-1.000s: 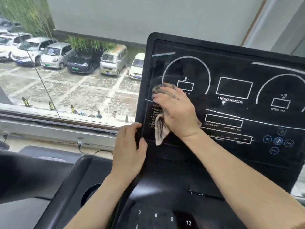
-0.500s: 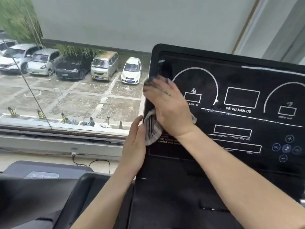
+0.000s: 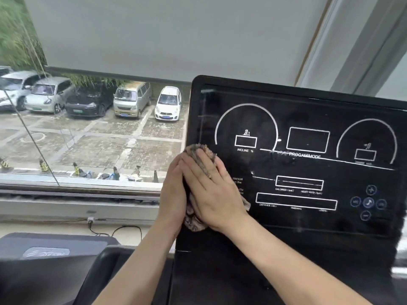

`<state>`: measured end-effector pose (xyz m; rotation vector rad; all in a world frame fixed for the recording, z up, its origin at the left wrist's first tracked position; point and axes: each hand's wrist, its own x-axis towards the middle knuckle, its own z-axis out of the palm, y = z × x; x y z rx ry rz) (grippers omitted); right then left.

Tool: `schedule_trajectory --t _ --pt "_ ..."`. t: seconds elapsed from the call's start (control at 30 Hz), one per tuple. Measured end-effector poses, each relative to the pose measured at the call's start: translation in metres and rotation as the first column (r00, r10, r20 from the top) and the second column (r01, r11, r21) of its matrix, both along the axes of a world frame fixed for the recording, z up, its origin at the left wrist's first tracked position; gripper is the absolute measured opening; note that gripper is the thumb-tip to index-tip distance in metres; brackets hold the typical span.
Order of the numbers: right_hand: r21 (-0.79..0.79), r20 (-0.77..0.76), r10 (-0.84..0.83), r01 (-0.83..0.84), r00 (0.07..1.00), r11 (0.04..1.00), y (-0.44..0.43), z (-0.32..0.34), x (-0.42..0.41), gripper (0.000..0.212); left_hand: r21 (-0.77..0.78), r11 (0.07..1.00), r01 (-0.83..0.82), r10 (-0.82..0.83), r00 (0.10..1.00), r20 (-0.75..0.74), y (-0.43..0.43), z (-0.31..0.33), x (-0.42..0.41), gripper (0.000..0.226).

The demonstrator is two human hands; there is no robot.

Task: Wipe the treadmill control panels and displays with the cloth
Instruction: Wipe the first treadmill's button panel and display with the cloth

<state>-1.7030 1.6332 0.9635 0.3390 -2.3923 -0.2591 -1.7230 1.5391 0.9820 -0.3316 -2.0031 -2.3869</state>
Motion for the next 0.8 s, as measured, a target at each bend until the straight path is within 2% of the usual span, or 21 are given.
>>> schedule_trajectory --t 0.03,0.1,0.17,0.2,0.23,0.3,0.4,0.5,0.6,0.63,0.7,0.77,0.8 --pt "-0.005 -0.041 0.064 -0.064 0.997 0.998 0.011 0.015 -0.004 0.056 -0.022 1.0 0.011 -0.011 1.0 0.006 0.002 0.002 -0.001 0.035" --pt "-0.053 -0.166 0.004 -0.013 0.986 0.998 0.025 0.067 -0.03 0.054 -0.034 0.999 0.032 -0.031 0.998 0.048 0.007 0.005 -0.005 0.039" --pt "-0.138 -0.219 -0.08 0.05 0.972 0.989 0.019 0.119 -0.067 0.052 -0.192 0.981 -0.026 0.027 1.0 0.003 0.011 0.004 -0.007 0.04" --pt "-0.162 -0.219 -0.108 0.073 0.97 0.984 0.012 0.133 -0.077 0.052 -0.281 0.956 -0.085 0.067 0.995 -0.075 0.012 0.001 -0.007 0.032" --pt "-0.166 -0.204 -0.113 0.079 0.973 0.983 0.008 0.136 -0.081 0.052 -0.329 0.933 -0.148 0.105 0.984 -0.144 0.013 0.0 -0.005 0.024" --pt "-0.146 -0.204 -0.119 0.09 0.972 0.985 0.021 0.125 -0.069 0.054 -0.346 0.901 -0.261 0.186 0.954 -0.236 0.015 0.0 -0.002 0.028" --pt "-0.198 -0.24 -0.184 0.138 0.953 0.971 0.064 0.096 -0.033 0.057 -0.384 0.875 -0.294 0.215 0.948 -0.237 0.019 -0.005 -0.002 0.038" --pt "-0.336 -0.275 -0.35 0.251 0.896 0.908 0.098 0.087 -0.013 0.06 -0.398 0.869 -0.293 0.218 0.95 -0.223 0.019 -0.009 0.0 0.048" --pt "-0.519 -0.233 -0.477 0.307 0.848 0.798 0.064 0.102 -0.032 0.059 -0.404 0.858 -0.317 0.229 0.94 -0.253 0.02 -0.011 0.001 0.047" --pt "-0.51 -0.225 -0.45 0.29 0.864 0.81 0.043 0.11 -0.045 0.058 -0.4 0.854 -0.333 0.235 0.932 -0.274 0.02 -0.01 0.001 0.044" --pt "-0.375 -0.219 -0.314 0.217 0.924 0.901 0.009 0.125 -0.071 0.051 -0.388 0.856 -0.342 0.235 0.925 -0.298 0.02 -0.009 0.001 0.04" --pt "-0.264 -0.24 -0.219 0.154 0.946 0.952 -0.006 0.147 -0.088 0.034 -0.383 0.862 -0.332 0.237 0.932 -0.274 0.019 -0.009 0.002 0.041" --pt "-0.219 -0.192 -0.213 0.169 0.958 0.961 -0.008 0.161 -0.091 0.029 -0.386 0.861 -0.331 0.24 0.934 -0.265 0.019 -0.008 0.002 0.041"
